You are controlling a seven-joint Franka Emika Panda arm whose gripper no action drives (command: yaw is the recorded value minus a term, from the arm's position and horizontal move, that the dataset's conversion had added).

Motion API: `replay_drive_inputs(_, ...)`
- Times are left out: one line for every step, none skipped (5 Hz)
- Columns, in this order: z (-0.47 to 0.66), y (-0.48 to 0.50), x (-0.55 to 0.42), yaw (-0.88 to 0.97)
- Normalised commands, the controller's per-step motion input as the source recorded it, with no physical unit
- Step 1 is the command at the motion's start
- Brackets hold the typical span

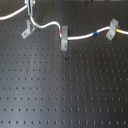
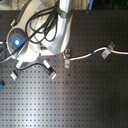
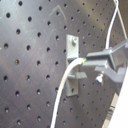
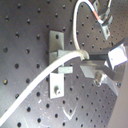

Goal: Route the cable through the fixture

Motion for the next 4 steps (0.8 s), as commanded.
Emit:
replay_drive_inputs(0.11,0.274,-0.014,0.0)
replay_drive_inputs(0.24,0.025,0.001,0.0)
replay_drive_inputs(0.22,-0.015,-0.206,-0.18)
replay_drive_inputs(0.14,-0.051,-0.358,-0.28)
